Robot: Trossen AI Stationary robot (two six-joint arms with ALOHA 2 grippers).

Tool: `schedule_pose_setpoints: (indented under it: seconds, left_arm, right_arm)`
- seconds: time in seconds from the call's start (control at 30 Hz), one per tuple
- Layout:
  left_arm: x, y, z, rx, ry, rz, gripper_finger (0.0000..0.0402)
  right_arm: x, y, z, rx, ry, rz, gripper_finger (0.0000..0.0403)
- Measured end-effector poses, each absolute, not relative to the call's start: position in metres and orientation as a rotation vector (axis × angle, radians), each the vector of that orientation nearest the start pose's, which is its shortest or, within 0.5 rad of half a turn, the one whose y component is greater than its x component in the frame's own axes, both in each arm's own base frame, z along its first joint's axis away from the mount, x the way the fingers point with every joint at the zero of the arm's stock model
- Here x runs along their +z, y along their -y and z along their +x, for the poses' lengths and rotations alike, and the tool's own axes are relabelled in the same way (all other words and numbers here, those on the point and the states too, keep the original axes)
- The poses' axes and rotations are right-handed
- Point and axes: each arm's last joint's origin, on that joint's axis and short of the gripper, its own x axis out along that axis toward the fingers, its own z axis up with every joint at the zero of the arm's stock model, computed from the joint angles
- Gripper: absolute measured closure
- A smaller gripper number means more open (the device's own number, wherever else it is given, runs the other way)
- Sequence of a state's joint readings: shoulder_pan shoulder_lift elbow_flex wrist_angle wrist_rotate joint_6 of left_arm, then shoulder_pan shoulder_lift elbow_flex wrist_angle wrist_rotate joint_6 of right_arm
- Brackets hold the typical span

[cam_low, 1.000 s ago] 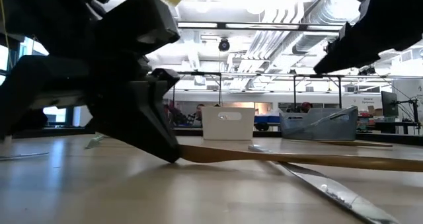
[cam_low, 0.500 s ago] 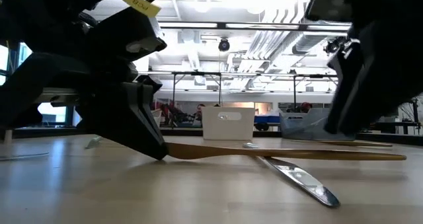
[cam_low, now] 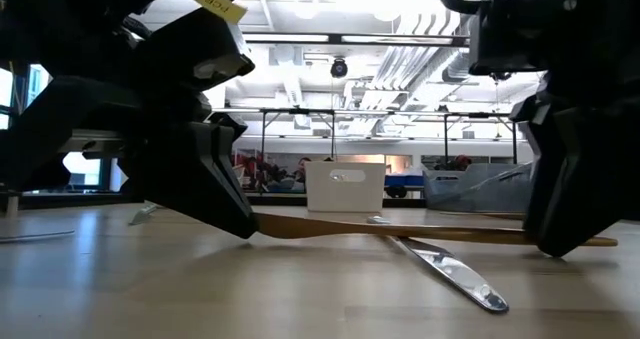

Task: Sort silverware by color (type)
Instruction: Put the bottom right gold table knife into the gray bin

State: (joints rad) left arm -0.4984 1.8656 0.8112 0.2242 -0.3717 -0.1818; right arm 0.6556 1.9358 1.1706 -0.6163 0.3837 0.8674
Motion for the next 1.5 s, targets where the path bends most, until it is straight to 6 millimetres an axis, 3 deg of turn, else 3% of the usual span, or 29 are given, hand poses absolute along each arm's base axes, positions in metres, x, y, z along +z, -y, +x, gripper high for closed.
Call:
schedule_pose_setpoints:
  seconds: [0.2, 0.43, 0.73, 0.87, 1.13, 1.5]
  left_arm:
    - [0.103, 0.151, 0.298, -0.081, -0.76, 0.162, 0.0401]
    - [0.111, 0.151, 0.296, -0.109, -0.766, 0.15, 0.0382]
    - [0.158, 0.146, 0.285, -0.151, -0.714, 0.11, 0.0315]
    - [0.169, 0.145, 0.286, -0.155, -0.659, 0.084, 0.0286]
    - [0.157, 0.146, 0.317, -0.187, -0.669, 0.12, 0.025]
    - [0.138, 0.152, 0.365, -0.173, -0.832, 0.243, 0.0247]
  right_arm:
    - [0.131, -0.206, 0.284, -0.247, -1.18, 0.04, 0.0392]
    - [0.13, -0.203, 0.286, -0.229, -1.198, 0.038, 0.0397]
    - [0.13, -0.203, 0.288, -0.201, -1.19, 0.026, 0.04]
    - [0.13, -0.203, 0.289, -0.194, -1.185, 0.025, 0.0401]
    - [0.13, -0.198, 0.295, -0.179, -1.178, 0.028, 0.0402]
    - [0.13, -0.195, 0.302, -0.164, -1.144, 0.028, 0.0402]
